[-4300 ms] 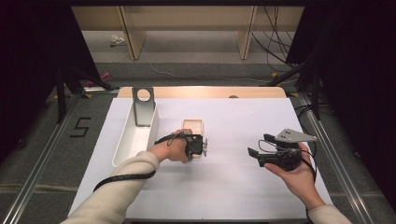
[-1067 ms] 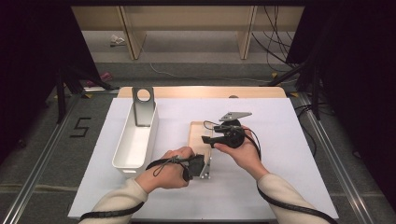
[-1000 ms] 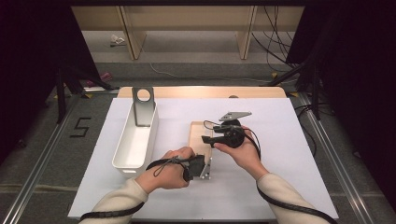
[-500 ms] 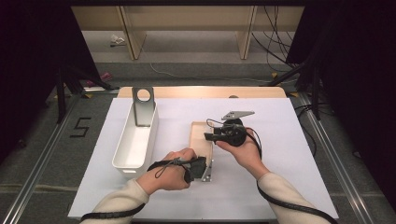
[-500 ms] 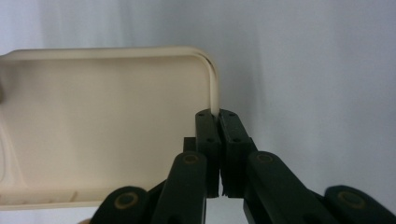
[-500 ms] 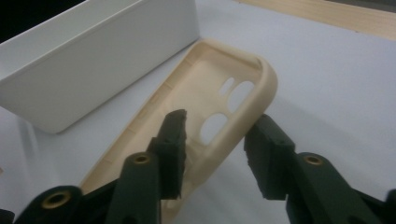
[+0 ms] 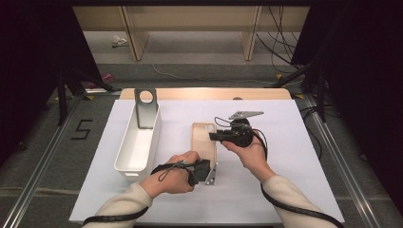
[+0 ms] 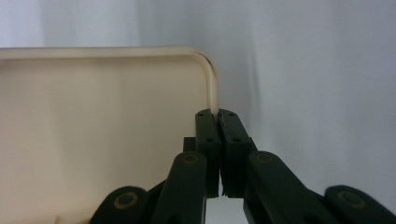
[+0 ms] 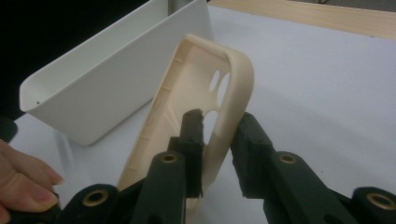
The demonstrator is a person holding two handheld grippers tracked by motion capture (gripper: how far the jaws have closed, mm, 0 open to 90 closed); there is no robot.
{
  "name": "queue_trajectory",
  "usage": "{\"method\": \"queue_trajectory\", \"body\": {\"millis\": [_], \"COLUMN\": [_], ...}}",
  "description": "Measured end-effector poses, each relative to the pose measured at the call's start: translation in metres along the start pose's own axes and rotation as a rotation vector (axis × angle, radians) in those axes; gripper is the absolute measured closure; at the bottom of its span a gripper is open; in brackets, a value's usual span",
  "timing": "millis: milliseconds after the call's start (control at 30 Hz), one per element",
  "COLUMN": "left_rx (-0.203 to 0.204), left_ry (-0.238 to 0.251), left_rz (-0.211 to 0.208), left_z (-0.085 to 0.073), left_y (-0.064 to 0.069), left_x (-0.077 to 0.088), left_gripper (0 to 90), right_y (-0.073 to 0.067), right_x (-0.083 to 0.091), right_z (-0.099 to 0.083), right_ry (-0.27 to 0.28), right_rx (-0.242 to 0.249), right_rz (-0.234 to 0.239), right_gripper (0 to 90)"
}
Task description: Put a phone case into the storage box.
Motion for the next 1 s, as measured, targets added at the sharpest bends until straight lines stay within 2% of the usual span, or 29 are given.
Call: {"method": "queue_trajectory", "body": {"millis": [300, 1000], "left_rx": [0.008, 0.041], "left_ry": [0.011, 0.044], "left_rz": [0.015, 0.029], "left_z": [-0.001, -0.003], "left_y": [-0.003, -0.007], "left_x": [0.000, -0.002], "left_gripper": [87.5, 85.1], "right_y": [-0.006, -0.016], "right_x": [0.005, 0.011], "right_z": [0.005, 0.010], "right_ry": [0.017, 0.037], "right_rx": [-0.035, -0.048], "right_rz": [0.031, 0.054], "right_gripper": [81.5, 82.3]}}
Point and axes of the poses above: each handheld gripper's, and its own axes: x roughly backward along the jaws, z roughly out of its top, y roughly to its right, the point moved 10 cm from there along -x, roughly forward along the jaws, and after that the axes turned 5 degrees about -x, right-handed, at the moved point
